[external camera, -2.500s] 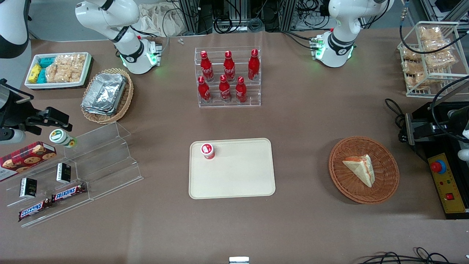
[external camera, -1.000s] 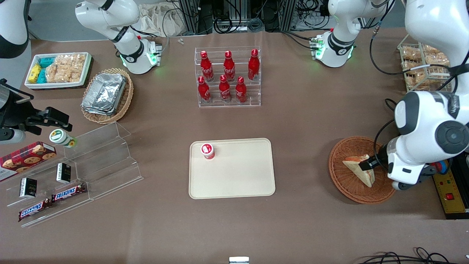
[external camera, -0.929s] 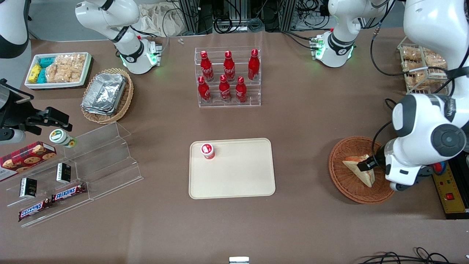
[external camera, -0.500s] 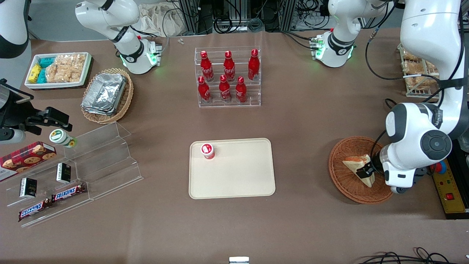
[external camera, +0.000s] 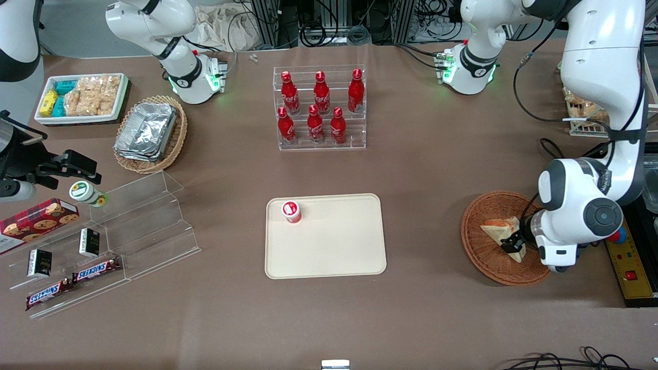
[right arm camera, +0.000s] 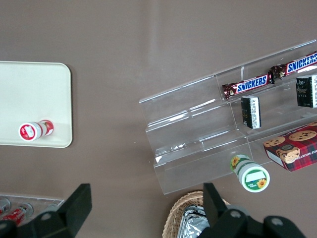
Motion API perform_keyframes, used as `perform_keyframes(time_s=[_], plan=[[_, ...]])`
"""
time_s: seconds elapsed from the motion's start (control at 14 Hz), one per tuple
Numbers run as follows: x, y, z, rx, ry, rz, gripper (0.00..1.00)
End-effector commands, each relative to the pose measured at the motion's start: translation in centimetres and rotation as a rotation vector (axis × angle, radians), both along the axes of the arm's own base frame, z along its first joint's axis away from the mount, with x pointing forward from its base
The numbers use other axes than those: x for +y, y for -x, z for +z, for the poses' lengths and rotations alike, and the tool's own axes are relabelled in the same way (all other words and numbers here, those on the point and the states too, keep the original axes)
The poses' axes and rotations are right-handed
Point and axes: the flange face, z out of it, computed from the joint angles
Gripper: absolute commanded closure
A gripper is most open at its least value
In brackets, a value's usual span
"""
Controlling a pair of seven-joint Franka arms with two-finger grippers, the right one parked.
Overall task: Place sandwich from basket to tray
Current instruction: 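Lower the open left gripper onto the sandwich and close on it, then lift the sandwich out of the basket with the left gripper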
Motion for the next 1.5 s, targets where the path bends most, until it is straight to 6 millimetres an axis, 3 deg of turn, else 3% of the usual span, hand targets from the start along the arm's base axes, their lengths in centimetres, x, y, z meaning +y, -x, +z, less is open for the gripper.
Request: perform_keyframes(time_s=[0.0, 0.07, 0.14, 0.43, 0.57, 0.64, 0.79, 1.07, 1.29, 1.43], plan=[[-0.3, -0.1, -1.0, -0.016, -0.014, 0.036, 0.03], [-0.4, -0.2, -1.2, -0.024, -0.013, 0.04, 0.07], [-0.5, -0.3, -1.2, -0.029, -0.012, 0.04, 0.18], [-0.6, 0.2, -0.6, 0.016, -0.018, 0.025, 0.79], [-0.9, 0.4, 0.6, 0.025, -0.019, 0.022, 1.0], [-0.9, 0.6, 1.6, 0.037, -0.022, 0.021, 1.0], [-1.1, 0.4, 5.4, 0.044, -0.026, 0.022, 1.0], [-4.2, -0.7, 14.1, 0.115, -0.033, -0.005, 1.0], [-8.8, 0.9, 19.5, 0.13, -0.011, -0.093, 1.0], [-12.8, 1.8, 20.6, 0.116, 0.011, -0.164, 1.0]])
